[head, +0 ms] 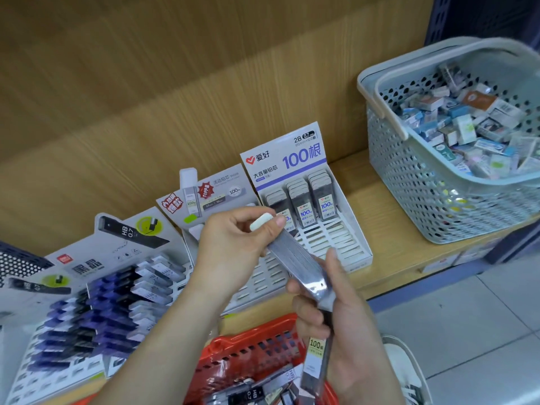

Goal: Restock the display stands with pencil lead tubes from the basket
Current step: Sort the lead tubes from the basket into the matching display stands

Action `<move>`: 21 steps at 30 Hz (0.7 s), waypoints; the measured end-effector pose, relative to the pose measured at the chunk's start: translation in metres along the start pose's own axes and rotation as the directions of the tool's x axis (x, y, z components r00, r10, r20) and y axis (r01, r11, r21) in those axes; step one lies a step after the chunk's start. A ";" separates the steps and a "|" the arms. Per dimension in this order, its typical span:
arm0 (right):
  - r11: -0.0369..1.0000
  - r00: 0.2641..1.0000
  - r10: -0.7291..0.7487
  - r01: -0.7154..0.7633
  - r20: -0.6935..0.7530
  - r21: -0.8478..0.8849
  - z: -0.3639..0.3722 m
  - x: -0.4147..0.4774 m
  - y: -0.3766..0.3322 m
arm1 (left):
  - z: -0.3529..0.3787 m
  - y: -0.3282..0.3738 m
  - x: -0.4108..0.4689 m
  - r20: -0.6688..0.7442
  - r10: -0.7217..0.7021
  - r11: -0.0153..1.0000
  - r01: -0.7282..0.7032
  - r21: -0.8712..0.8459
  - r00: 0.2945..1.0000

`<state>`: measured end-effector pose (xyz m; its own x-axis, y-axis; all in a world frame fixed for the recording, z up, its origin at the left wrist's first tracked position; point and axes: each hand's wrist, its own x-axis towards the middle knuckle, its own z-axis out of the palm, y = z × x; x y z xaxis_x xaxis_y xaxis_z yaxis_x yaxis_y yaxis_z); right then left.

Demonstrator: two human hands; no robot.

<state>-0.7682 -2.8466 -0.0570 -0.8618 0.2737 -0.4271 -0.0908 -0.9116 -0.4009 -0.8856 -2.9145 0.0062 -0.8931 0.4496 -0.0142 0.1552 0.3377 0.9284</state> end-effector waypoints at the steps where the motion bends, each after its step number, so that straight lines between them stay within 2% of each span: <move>1: 1.000 1.000 -0.015 0.014 -0.011 -0.016 0.001 0.000 0.000 | -0.003 0.000 0.000 0.044 -0.027 0.999 0.028 -0.032 0.999; 4: 0.998 1.000 0.010 -0.011 0.018 0.063 0.001 0.001 0.000 | -0.014 -0.001 0.002 0.338 -0.079 0.950 0.174 -0.260 0.938; 6: 0.986 0.998 0.051 -0.057 0.043 0.155 0.000 0.000 0.000 | -0.018 0.003 0.003 0.418 -0.051 0.957 0.164 -0.240 0.907; 9: 0.971 0.995 0.098 -0.088 -0.035 0.222 -0.001 0.001 0.003 | -0.010 0.013 0.010 0.283 -0.001 0.995 0.030 -0.097 0.959; 12: 0.961 0.967 0.055 0.017 -0.249 0.277 -0.004 0.003 -0.003 | 0.001 0.015 0.028 0.119 0.066 0.998 -0.064 -0.021 0.991; 14: 0.942 0.933 0.029 0.094 -0.359 0.322 -0.012 0.004 -0.008 | 0.011 0.013 0.043 0.053 0.159 0.980 -0.164 0.116 0.986; 17: 0.911 0.910 0.003 0.169 -0.414 0.377 -0.019 0.003 -0.012 | 0.030 0.010 0.058 0.066 0.291 0.889 -0.295 0.349 0.955; 21: 0.899 0.883 -0.112 0.285 -0.456 0.331 -0.019 0.005 -0.015 | 0.053 0.003 0.066 0.084 0.356 0.787 -0.347 0.511 0.931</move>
<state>-0.7614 -2.8258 -0.0679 -0.5234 0.4836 -0.7016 -0.4928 -0.8435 -0.2137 -0.9220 -2.8397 -0.0114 -0.7406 0.6079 0.2865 0.6476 0.5319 0.5456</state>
